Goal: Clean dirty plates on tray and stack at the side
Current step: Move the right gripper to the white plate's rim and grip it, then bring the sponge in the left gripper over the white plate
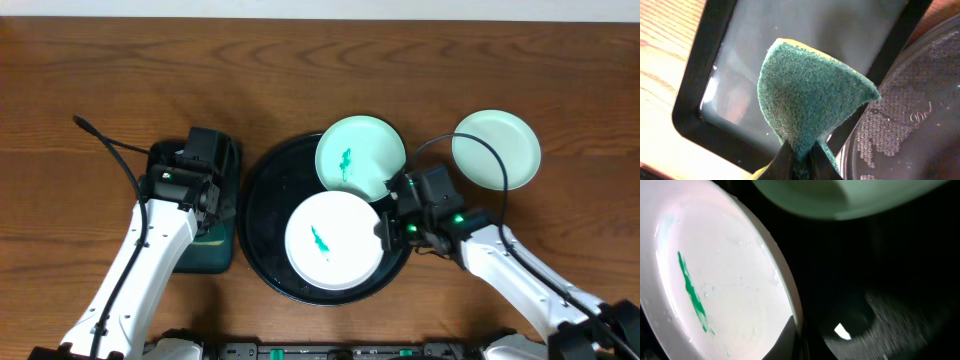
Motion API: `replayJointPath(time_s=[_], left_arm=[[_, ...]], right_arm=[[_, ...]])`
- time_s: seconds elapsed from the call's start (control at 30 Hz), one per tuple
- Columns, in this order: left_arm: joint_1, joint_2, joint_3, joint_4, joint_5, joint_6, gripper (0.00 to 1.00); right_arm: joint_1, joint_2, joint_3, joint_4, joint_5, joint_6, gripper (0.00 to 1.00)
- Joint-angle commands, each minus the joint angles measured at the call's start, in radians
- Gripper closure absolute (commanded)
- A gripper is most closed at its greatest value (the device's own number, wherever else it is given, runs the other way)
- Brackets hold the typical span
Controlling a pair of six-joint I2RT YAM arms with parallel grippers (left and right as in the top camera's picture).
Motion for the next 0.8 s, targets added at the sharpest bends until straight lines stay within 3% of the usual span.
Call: replayJointPath(time_s=[0.0,0.23,0.43,0.77], left_arm=[[0.006,0.004,-0.003,0.013,0.034,-0.003,0.93],[0.003,0.012,-0.003,0.035,0.095,0.019,0.93],[-0.08,0.061,-0.003,0.083,0.221,0.051,0.93],[-0.301,0.074,-0.003,0.142,0.175,0.062,0.93]], right_arm=[[0.034,0.098,0.018,0.06,-0.002,0.061,0.99],[0.094,0.285,0.027,0.179,-0.02,0.091,0.99],[0.094,0.285,0.043,0.175,-0.021,0.09,0.99],[0.095,0.2,0.11,-0.001,0.087,0.022,0.98]])
